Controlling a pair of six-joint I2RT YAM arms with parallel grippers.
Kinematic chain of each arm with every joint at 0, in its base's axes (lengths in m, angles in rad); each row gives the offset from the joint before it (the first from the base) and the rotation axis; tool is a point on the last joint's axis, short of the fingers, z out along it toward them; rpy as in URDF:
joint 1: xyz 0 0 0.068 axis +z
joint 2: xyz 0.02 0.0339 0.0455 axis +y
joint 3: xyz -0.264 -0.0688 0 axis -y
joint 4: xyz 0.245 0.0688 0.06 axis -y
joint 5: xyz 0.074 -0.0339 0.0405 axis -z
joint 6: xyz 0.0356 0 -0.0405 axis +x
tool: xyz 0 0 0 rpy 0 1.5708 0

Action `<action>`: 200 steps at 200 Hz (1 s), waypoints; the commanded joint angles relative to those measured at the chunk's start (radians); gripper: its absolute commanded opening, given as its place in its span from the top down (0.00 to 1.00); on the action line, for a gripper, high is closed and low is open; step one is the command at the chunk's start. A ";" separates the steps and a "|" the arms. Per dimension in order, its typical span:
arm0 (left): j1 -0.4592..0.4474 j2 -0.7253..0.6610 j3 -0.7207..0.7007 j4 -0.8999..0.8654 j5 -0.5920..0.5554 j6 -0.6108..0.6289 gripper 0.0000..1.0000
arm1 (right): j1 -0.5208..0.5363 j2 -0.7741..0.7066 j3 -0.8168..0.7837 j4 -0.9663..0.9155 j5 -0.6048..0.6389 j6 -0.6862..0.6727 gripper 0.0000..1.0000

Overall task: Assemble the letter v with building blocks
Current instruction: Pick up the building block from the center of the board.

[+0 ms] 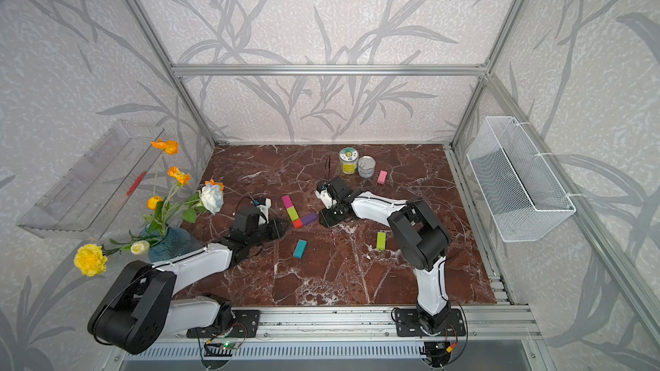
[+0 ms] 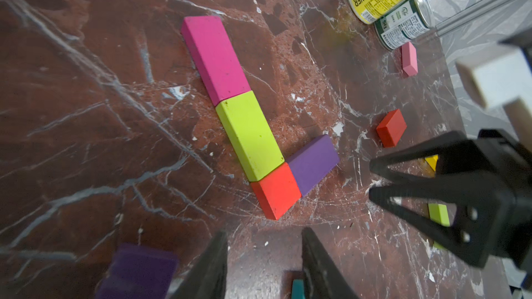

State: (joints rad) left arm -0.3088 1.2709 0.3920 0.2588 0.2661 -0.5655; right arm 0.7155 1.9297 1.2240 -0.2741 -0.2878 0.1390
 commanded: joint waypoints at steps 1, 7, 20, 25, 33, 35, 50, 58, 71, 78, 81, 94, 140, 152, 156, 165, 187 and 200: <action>0.013 -0.013 0.033 -0.054 -0.024 0.025 0.56 | 0.072 -0.073 -0.056 0.048 -0.009 -0.111 0.42; 0.015 -0.013 0.037 -0.053 -0.015 0.026 0.56 | 0.086 -0.082 -0.067 0.052 -0.005 -0.129 0.39; 0.026 -0.015 0.044 -0.052 -0.007 0.028 0.54 | 0.110 -0.102 -0.092 0.060 0.001 -0.149 0.34; 0.031 -0.013 0.046 -0.050 -0.004 0.025 0.54 | 0.117 -0.109 -0.101 0.067 -0.001 -0.157 0.32; 0.042 -0.013 0.046 -0.046 0.007 0.021 0.53 | 0.126 -0.123 -0.116 0.085 -0.007 -0.166 0.30; 0.046 -0.013 0.045 -0.044 0.010 0.020 0.53 | 0.127 -0.126 -0.121 0.093 -0.009 -0.168 0.29; 0.076 -0.005 0.045 -0.031 0.053 0.007 0.53 | 0.141 -0.149 -0.147 0.123 -0.013 -0.184 0.23; 0.094 0.000 0.045 -0.024 0.078 0.003 0.53 | 0.150 -0.158 -0.153 0.128 -0.007 -0.201 0.21; 0.121 0.014 0.050 -0.022 0.114 0.002 0.53 | 0.165 -0.164 -0.153 0.128 0.005 -0.232 0.18; 0.135 0.022 0.054 -0.024 0.132 0.001 0.53 | 0.171 -0.167 -0.152 0.128 0.006 -0.245 0.16; 0.141 0.024 0.054 -0.023 0.139 0.000 0.53 | 0.175 -0.166 -0.150 0.128 0.004 -0.252 0.14; 0.158 0.031 0.055 -0.011 0.165 -0.007 0.53 | 0.183 -0.164 -0.142 0.125 -0.003 -0.271 0.12; 0.159 0.040 0.054 -0.003 0.177 -0.016 0.53 | 0.220 -0.114 -0.083 0.087 -0.015 -0.318 0.06; 0.159 0.046 0.053 0.005 0.179 -0.020 0.53 | 0.225 -0.093 -0.066 0.081 -0.026 -0.317 0.05; 0.159 0.050 0.053 0.007 0.180 -0.022 0.53 | 0.227 -0.087 -0.060 0.079 -0.028 -0.316 0.04; 0.160 0.057 0.054 0.013 0.183 -0.024 0.54 | 0.232 -0.070 -0.050 0.077 -0.027 -0.314 0.04; 0.160 0.068 0.053 0.025 0.193 -0.031 0.54 | 0.241 -0.043 -0.038 0.088 -0.015 -0.302 0.04; 0.159 0.068 0.050 0.028 0.193 -0.034 0.55 | 0.243 -0.032 -0.035 0.091 -0.010 -0.296 0.04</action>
State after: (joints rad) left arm -0.1520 1.3331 0.4240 0.2588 0.4404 -0.5884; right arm 0.9497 1.8660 1.1679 -0.1684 -0.2989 -0.1581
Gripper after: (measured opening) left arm 0.454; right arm 0.958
